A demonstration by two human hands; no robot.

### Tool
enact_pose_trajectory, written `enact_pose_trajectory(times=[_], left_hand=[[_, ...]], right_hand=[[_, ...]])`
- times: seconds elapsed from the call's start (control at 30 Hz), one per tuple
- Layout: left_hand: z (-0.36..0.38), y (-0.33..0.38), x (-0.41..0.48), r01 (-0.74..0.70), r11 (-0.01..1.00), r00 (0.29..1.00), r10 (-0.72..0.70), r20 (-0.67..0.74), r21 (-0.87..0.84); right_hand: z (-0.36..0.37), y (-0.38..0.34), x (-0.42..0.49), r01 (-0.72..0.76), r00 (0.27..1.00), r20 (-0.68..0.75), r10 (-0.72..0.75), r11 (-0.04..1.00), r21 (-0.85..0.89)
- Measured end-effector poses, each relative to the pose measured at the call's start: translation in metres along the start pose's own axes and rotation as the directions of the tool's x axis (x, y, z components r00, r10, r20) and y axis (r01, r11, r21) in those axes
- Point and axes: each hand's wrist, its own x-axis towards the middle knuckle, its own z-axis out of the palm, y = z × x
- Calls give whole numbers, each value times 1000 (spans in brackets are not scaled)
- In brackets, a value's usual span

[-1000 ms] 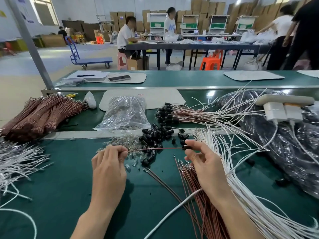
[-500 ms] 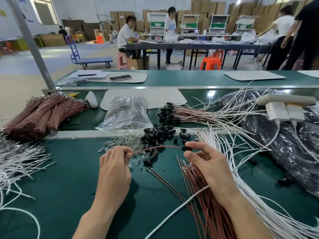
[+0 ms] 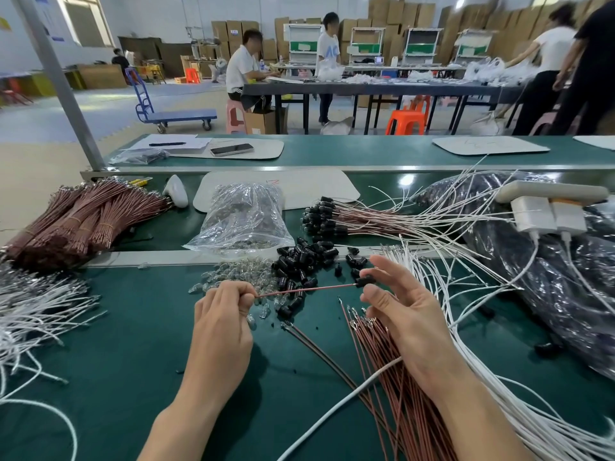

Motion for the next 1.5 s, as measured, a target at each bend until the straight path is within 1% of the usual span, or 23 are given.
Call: enact_pose_trajectory(times=[0.3,0.5,0.67,0.93,1.1,1.17,1.3,1.37,1.5], left_hand=[[1,-1,-1,-1,1000,1000,1,3,-22],[1,0,-1,11,999,999,-10,31,-34],[1,1,-2,19,999,999,-17,45,-41],[2,11,-4,-38,998,997,41,60,-52],[7,28,-10,-104,992,992,109,65,-79],[10,33,-13,-127,989,988,133,77,-76],[15,42,-19,-157,984,984,164,74,-87],[17,44,-21,-170,981,981,178,82,-95],[16,41,-20,-131,987,984,141,107,-94]], right_hand=[[2,1,0,22,1000,7,-22,999,28],[4,6,0,10,1000,-7,-9,995,101],[10,8,-1,5,1000,13,-6,995,95],[16,10,-2,-10,1000,30,5,990,138],[20,10,-2,-34,998,65,20,976,216],[23,10,-3,-30,997,71,16,978,205],[28,12,-8,-34,989,143,23,997,74],[28,13,-9,-38,985,170,31,998,41],[23,10,-8,-27,993,116,16,995,94]])
